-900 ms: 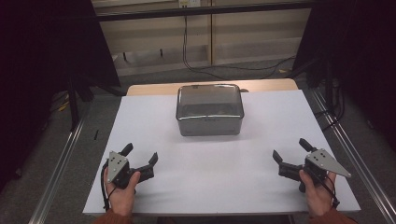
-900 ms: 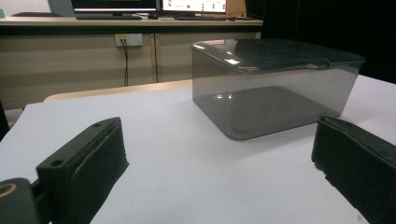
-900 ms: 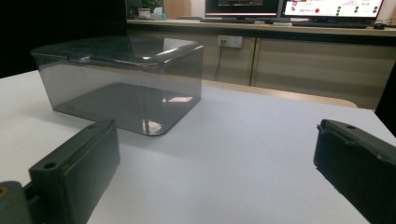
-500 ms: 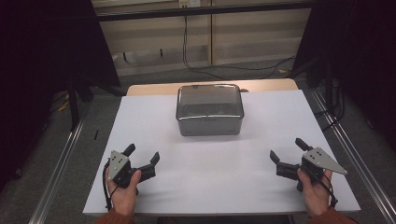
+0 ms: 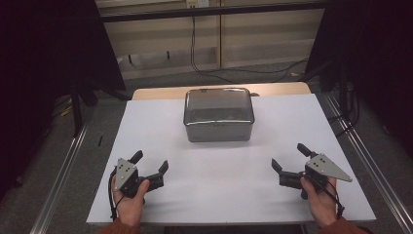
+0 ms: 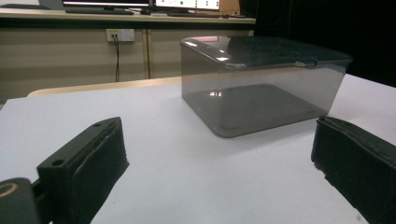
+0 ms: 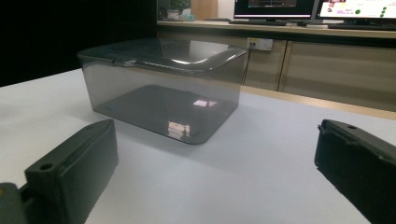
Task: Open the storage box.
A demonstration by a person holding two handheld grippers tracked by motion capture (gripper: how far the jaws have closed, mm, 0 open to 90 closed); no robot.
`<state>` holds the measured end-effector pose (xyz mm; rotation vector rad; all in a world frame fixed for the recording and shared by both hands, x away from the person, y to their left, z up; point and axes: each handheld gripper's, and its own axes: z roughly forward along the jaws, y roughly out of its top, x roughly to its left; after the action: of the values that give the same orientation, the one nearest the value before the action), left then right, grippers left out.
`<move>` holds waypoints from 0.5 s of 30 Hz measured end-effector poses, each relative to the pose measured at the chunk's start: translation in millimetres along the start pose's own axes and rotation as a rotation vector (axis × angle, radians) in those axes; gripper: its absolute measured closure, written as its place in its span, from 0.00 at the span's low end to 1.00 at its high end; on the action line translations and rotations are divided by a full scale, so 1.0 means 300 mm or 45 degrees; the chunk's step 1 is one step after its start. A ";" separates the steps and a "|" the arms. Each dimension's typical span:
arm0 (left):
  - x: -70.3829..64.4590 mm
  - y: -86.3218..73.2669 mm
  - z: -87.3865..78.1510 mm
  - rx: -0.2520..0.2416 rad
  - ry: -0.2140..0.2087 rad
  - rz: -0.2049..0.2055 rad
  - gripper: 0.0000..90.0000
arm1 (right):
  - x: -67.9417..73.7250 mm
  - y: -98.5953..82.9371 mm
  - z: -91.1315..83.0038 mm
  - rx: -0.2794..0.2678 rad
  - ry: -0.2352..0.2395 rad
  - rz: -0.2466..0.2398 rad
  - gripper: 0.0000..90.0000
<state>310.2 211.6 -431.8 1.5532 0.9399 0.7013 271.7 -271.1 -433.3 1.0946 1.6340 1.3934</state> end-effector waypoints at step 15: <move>-0.003 -0.005 0.013 0.025 -0.006 0.016 0.03 | 0.060 0.021 0.089 0.026 0.100 -0.019 0.00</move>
<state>312.7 208.8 -434.0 1.5785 0.9369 0.6990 289.9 -244.0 -431.3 1.0489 1.7124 1.4291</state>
